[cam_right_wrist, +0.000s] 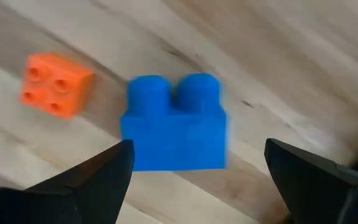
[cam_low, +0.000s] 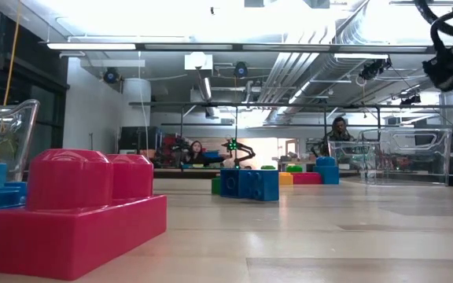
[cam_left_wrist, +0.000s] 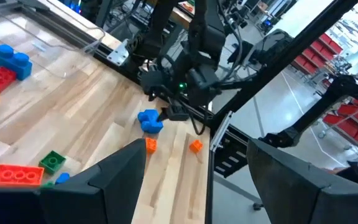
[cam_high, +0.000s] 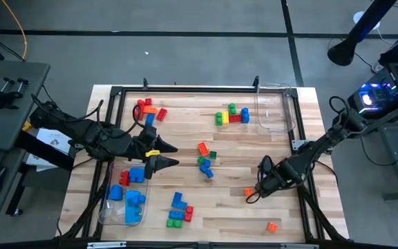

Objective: Sort blocks by size
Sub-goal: Put the large blue game piece into the bottom transparent bin

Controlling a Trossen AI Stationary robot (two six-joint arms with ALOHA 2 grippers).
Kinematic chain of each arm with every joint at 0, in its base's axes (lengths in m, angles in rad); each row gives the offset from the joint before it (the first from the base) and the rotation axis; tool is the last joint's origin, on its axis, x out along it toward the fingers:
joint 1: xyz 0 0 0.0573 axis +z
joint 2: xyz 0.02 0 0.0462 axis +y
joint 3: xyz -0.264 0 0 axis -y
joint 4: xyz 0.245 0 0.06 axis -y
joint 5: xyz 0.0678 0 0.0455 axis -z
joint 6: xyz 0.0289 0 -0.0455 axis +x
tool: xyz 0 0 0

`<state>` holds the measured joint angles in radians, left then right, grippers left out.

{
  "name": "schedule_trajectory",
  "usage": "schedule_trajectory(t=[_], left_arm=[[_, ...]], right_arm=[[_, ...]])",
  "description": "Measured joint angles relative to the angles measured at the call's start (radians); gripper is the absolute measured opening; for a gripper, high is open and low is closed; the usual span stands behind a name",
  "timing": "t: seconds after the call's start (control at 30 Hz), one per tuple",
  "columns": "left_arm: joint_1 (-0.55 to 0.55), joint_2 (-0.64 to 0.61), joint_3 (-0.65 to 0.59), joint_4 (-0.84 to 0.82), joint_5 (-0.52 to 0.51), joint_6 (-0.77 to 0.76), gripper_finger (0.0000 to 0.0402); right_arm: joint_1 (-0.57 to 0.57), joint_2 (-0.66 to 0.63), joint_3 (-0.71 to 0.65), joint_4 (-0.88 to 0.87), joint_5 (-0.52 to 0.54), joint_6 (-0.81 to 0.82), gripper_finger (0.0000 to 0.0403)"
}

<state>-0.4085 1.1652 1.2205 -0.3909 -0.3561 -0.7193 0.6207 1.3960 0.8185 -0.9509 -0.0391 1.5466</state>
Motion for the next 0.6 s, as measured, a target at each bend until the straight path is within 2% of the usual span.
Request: schedule_trajectory(t=[0.17, 0.43, 0.6], left_arm=[[0.0, 0.0, 0.0, -0.004, 0.0, -0.013, 0.0266], [0.0, 0.0, 0.0, -0.005, -0.001, -0.013, 0.0266], [0.0, 0.0, 0.0, -0.005, -0.005, -0.013, 0.0266]], right_arm=[[-0.001, 0.0, -0.027, 0.143, 0.001, -0.034, 0.0356], [0.001, -0.002, -0.063, 0.124, -0.007, -0.033, 0.0356], [-0.007, 0.0, -0.039, 0.096, -0.053, -0.077, 0.0356]])
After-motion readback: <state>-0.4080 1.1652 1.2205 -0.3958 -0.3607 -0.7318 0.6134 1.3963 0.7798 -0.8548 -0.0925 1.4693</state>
